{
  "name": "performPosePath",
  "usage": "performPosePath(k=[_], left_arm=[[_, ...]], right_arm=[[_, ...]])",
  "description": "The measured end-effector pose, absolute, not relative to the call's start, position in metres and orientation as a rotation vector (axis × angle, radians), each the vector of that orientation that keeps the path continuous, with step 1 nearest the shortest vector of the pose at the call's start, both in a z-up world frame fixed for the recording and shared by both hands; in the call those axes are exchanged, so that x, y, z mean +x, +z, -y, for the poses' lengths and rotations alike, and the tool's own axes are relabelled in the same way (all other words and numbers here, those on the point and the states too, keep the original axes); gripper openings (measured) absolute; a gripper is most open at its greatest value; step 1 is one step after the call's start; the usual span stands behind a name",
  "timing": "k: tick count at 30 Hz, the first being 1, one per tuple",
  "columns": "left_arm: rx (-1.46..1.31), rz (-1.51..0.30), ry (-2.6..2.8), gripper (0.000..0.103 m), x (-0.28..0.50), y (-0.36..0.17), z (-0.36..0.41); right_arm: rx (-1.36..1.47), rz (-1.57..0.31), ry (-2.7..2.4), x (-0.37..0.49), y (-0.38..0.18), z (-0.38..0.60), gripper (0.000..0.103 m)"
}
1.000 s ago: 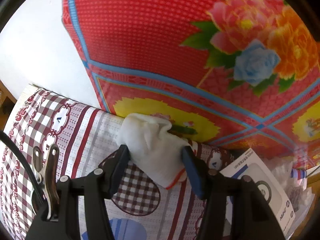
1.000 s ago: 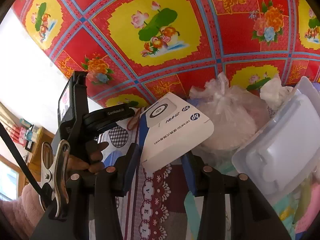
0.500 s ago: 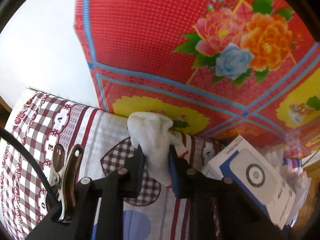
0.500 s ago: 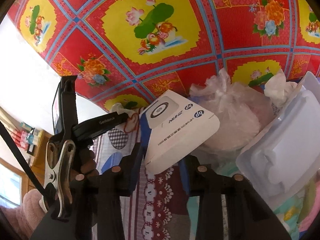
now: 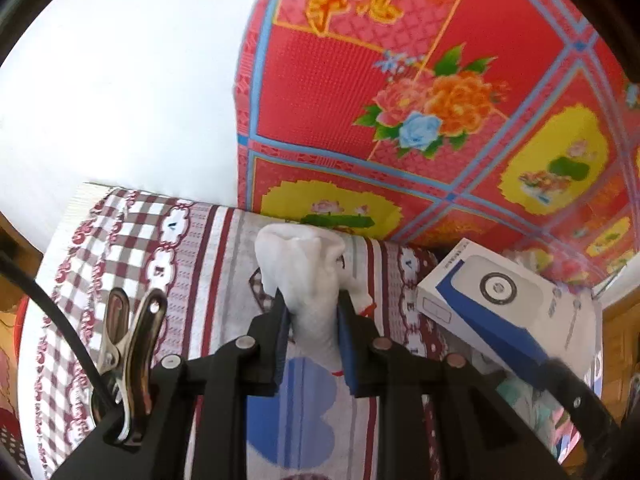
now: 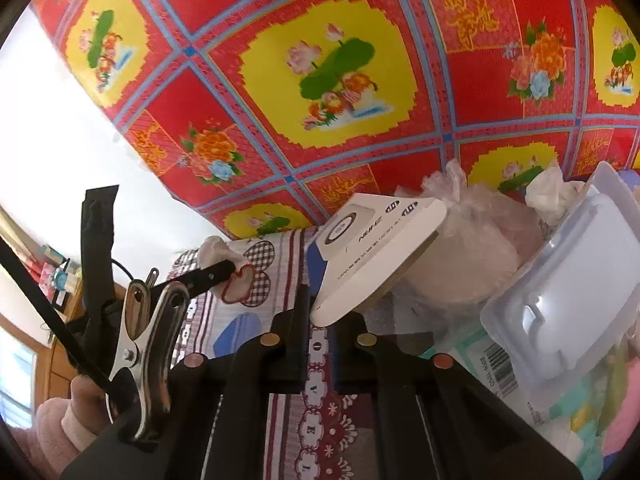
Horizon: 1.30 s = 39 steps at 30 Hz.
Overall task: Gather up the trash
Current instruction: 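Carry the tissue and the blue-white box with both grippers over the red bucket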
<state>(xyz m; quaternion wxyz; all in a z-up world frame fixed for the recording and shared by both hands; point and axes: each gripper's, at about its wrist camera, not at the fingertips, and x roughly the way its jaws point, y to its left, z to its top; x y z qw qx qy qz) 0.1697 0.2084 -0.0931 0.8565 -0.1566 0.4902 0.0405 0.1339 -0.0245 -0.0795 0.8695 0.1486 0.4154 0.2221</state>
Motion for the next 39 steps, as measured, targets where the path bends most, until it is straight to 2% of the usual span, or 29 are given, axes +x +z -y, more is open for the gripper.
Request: performPosePath(k=[18,24,29,33,37,39], left_arm=[[-0.292,-1.053,0.050,0.023,0.121,-0.072,-0.232],[-0.290,-1.053,0.044,0.023,0.114,-0.071,-0.238],[-0.285,-1.049,0.034,0.023,0.108,-0.069,-0.242],[-0.282,-1.043,0.028,0.023,0.101,-0.066,-0.247],[-0.277,-1.035,0.028,0.023,0.091,-0.062,-0.254],[-0.280,-1.030,0.026,0.023,0.087,-0.061,-0.258]], right_arm=[[0.296,-0.885,0.519,0.098,-0.083,0.008,0.009],[0.336,-0.918,0.483,0.106,-0.093,0.010,0.028],[0.352,-0.916,0.450,0.116,-0.092,0.006,0.029],[0.400,-0.939,0.416,0.128,-0.099,0.005,0.029],[0.396,-0.922,0.398,0.127,-0.100,0.003,0.012],[0.383,-0.900,0.404,0.121,-0.095,-0.002,0.009]])
